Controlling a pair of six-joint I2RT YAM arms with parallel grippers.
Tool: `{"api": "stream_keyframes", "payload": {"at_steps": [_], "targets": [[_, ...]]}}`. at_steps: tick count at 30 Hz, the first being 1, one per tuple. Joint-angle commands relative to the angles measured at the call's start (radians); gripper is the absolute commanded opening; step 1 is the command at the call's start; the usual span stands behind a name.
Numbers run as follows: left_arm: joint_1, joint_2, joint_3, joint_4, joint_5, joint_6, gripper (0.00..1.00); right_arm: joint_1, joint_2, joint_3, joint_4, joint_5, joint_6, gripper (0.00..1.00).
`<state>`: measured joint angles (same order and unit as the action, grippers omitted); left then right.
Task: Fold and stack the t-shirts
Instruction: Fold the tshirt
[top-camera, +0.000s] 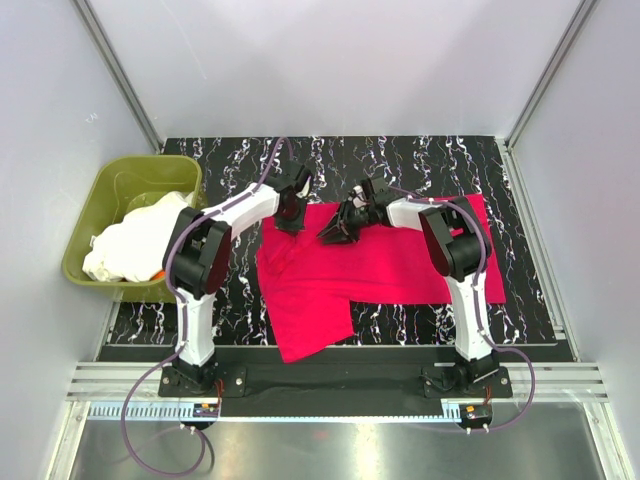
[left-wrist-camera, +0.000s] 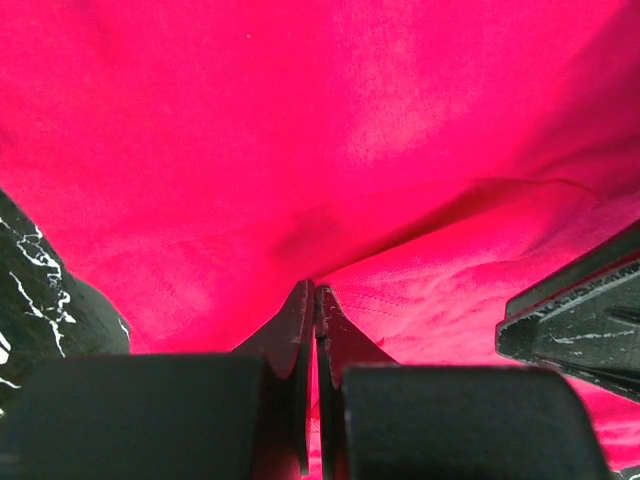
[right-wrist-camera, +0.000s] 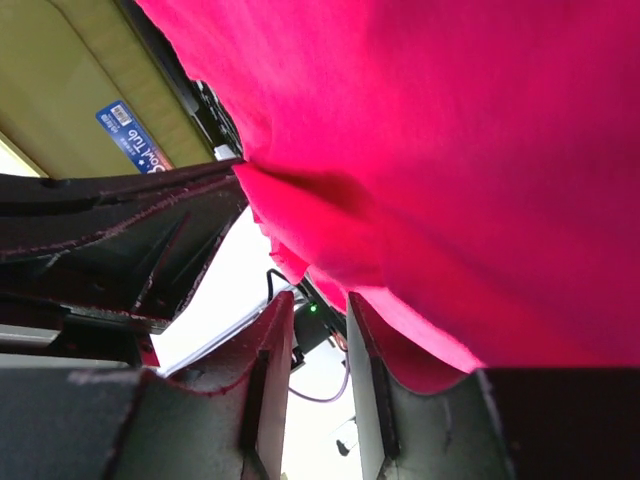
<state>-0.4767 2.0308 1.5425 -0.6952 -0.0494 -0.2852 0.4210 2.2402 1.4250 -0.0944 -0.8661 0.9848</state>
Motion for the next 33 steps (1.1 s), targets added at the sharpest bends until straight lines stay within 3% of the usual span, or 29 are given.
{"api": "stream_keyframes", "payload": {"at_steps": [1,14,28,31,33], "targets": [[0.004,0.012,0.053,0.01,-0.001,0.015,0.0,0.015,0.024,0.072,-0.013,-0.022,-0.041,0.36],[0.01,0.049,0.117,-0.004,-0.024,-0.006,0.0,0.016,0.059,0.112,-0.067,0.053,-0.11,0.39],[0.015,0.068,0.139,-0.024,-0.013,-0.005,0.02,0.05,0.084,0.127,0.03,0.163,-0.051,0.43],[0.016,0.059,0.143,-0.032,-0.026,-0.011,0.11,0.058,0.084,0.124,0.048,0.188,-0.028,0.43],[0.016,0.045,0.156,-0.049,-0.039,-0.012,0.23,0.062,0.082,0.124,0.067,0.205,-0.018,0.43]]}}
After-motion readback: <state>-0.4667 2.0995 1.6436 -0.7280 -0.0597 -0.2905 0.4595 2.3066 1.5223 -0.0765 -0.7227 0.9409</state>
